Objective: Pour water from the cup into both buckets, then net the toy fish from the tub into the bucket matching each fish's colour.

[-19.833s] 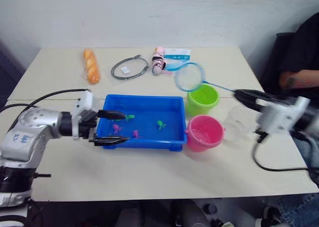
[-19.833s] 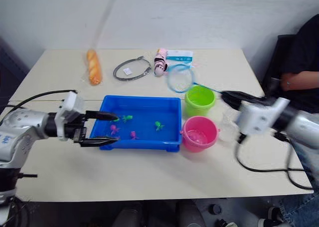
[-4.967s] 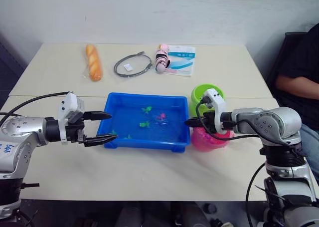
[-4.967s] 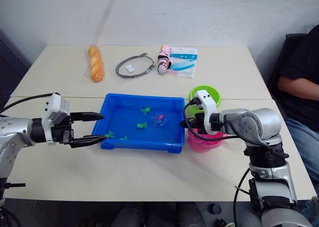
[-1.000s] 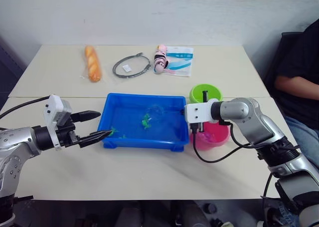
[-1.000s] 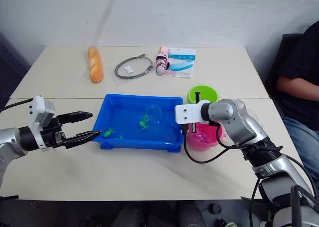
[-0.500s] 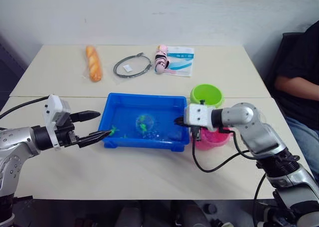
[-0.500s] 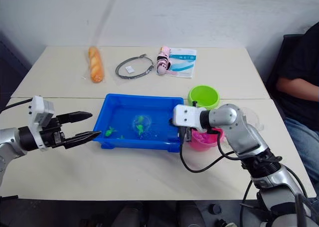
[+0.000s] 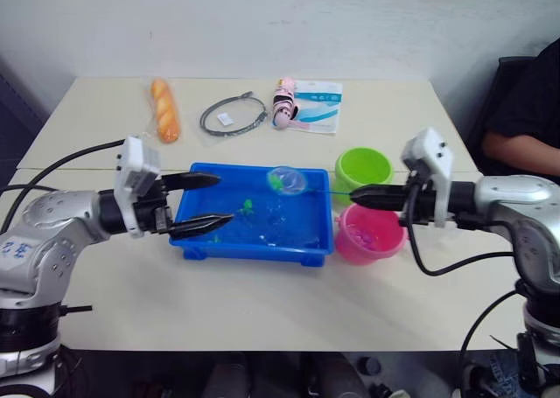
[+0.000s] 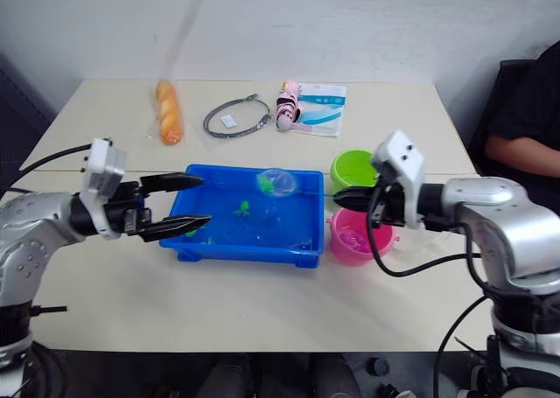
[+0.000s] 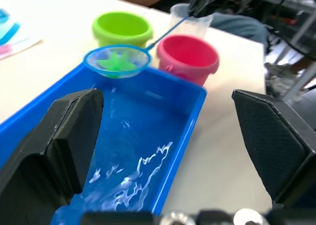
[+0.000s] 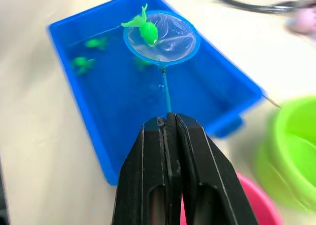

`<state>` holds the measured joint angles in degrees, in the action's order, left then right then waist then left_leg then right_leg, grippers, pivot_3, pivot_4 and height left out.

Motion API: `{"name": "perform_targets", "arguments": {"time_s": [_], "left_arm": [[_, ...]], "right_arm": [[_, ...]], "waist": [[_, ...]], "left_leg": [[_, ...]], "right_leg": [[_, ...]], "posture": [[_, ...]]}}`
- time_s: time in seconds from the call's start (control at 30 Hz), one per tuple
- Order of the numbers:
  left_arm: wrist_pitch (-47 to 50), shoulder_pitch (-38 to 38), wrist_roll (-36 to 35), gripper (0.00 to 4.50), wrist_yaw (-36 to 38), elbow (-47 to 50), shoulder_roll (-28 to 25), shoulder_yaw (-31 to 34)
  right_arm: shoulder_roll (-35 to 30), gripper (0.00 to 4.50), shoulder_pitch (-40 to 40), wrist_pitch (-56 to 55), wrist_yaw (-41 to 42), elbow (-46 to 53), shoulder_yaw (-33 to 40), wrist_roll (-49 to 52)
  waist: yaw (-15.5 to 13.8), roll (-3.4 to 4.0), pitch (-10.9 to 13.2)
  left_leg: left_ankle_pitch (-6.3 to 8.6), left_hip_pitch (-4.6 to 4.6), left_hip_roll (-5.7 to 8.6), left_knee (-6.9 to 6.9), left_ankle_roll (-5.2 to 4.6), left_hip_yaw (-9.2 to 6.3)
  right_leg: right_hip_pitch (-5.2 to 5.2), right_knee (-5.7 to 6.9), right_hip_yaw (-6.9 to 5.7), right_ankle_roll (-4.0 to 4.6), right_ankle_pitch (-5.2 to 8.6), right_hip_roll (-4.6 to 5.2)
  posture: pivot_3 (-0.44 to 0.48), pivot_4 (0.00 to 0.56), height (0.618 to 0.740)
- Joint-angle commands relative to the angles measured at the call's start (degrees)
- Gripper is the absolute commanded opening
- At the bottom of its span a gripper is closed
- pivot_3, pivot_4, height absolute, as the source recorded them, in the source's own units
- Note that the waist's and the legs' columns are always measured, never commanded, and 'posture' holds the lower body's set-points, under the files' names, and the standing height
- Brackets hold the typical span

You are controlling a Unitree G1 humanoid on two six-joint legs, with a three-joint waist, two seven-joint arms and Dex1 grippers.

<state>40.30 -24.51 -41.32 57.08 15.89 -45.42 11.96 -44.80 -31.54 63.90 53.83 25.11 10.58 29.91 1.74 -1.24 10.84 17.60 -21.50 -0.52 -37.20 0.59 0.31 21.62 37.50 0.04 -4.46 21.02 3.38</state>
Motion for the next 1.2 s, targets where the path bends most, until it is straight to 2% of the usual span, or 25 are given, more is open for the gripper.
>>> {"name": "perform_targets", "arguments": {"time_s": [0.03, 0.17, 0.3, 0.53, 0.63, 0.67, 0.77, 0.83, 0.9, 1.13, 1.2], "left_arm": [[-3.03, -4.98, 2.20, 4.48, -1.67, -4.15, 3.64, -2.99], [-4.56, -8.11, 3.48, 4.48, -0.49, -6.60, 5.78, -5.12], [-5.42, -9.57, 3.92, 4.48, 0.20, -7.96, 6.04, -5.66], [-6.99, -10.43, 5.46, 4.48, -0.02, -9.77, 7.18, -6.33], [-6.88, -10.45, 5.56, 4.48, 0.07, -9.74, 7.00, -6.07], [-6.91, -10.43, 5.63, 4.48, 0.04, -9.76, 6.90, -5.95], [-7.50, -10.49, 6.43, 4.48, -0.48, -10.20, 6.77, -5.71], [-7.62, -10.55, 6.63, 4.48, -0.77, -10.38, 6.75, -5.54], [-7.64, -10.58, 6.65, 4.48, -0.95, -10.44, 6.73, -5.44], [-7.70, -9.43, 7.46, 4.48, -0.56, -9.80, 5.70, -5.70], [-7.92, -9.29, 7.78, 4.48, -0.44, -9.92, 5.41, -5.70]], "right_arm": [[-3.49, 0.00, 3.14, -3.11, -4.68, 2.15, 6.00, -2.29], [-7.75, 0.00, 7.28, -10.08, -8.65, -0.26, 7.53, -7.85], [-10.92, 0.00, 10.22, -23.30, -11.48, -4.55, 5.12, -15.97], [-22.80, 0.00, 10.39, -67.54, -20.61, -17.81, -10.16, -45.87], [-27.91, 0.00, 8.57, -82.88, -26.40, -22.68, -14.71, -57.85], [-28.27, 0.00, 8.08, -85.52, -27.49, -24.14, -15.01, -59.00], [-26.01, 0.00, 5.82, -85.46, -28.46, -28.31, -12.79, -56.60], [-28.40, 0.00, 5.44, -90.18, -29.61, -29.12, -14.03, -61.34], [-28.85, 0.00, 7.30, -93.67, -29.56, -27.71, -13.93, -61.89], [-28.95, 0.00, 6.18, -96.44, -29.37, -28.94, -12.80, -62.47], [-28.79, 0.00, 3.26, -95.14, -30.33, -31.61, -12.21, -63.78]], "waist": [[-0.27, 0.02, -0.01], [-0.38, 0.01, 0.00], [0.00, 0.01, 0.00], [-0.11, 0.01, 0.00], [-0.11, 0.02, 0.00], [-0.11, 0.02, 0.00], [-0.02, 0.01, 0.00], [-0.09, 0.02, 0.00], [-0.13, 0.02, 0.00], [-0.02, 0.04, 0.01], [0.00, 0.06, 0.02]], "left_leg": [[0.00, 0.00, 0.01, 0.00, -0.01, 0.01], [-0.03, -0.04, 0.08, -0.05, -0.01, 0.03], [-0.06, -0.05, 0.06, -0.05, 0.04, 0.14], [-0.10, 0.04, 0.06, -0.09, 0.08, 0.27], [-0.12, 0.03, 0.06, -0.09, 0.11, 0.31], [-0.13, 0.02, 0.06, -0.10, 0.12, 0.31], [-0.15, 0.02, 0.02, -0.15, 0.16, 0.32], [-0.15, 0.03, 0.02, -0.18, 0.16, 0.34], [-0.16, 0.03, 0.02, -0.16, 0.17, 0.34], [-0.16, 0.04, -0.04, -0.22, 0.17, 0.35], [-0.16, 0.05, -0.06, -0.21, 0.18, 0.35]], "right_leg": [[0.00, 0.01, 0.00, 0.00, 0.00, 0.00], [0.00, 0.00, 0.03, -0.06, -0.02, 0.01], [0.00, 0.01, 0.12, -0.10, -0.05, -0.03], [0.04, 0.06, 0.25, -0.11, -0.04, -0.07], [0.09, 0.06, 0.27, -0.11, -0.04, -0.07], [0.11, 0.08, 0.28, -0.11, -0.04, -0.07], [0.10, 0.09, 0.29, -0.11, -0.04, -0.10], [0.10, 0.15, 0.29, -0.11, -0.04, -0.10], [0.11, 0.16, 0.28, -0.10, -0.03, -0.10], [0.09, 0.20, 0.30, -0.09, -0.03, -0.14], [0.09, 0.21, 0.30, -0.09, -0.03, -0.18]], "posture": [[0.000, 0.150, 0.740], [0.000, 0.150, 0.740], [0.000, 0.150, 0.740], [0.000, 0.150, 0.740], [0.000, 0.150, 0.740], [0.000, 0.150, 0.740], [0.000, 0.150, 0.740], [0.000, 0.150, 0.740], [0.000, 0.150, 0.740], [0.000, 0.150, 0.740], [0.000, 0.150, 0.740]]}}
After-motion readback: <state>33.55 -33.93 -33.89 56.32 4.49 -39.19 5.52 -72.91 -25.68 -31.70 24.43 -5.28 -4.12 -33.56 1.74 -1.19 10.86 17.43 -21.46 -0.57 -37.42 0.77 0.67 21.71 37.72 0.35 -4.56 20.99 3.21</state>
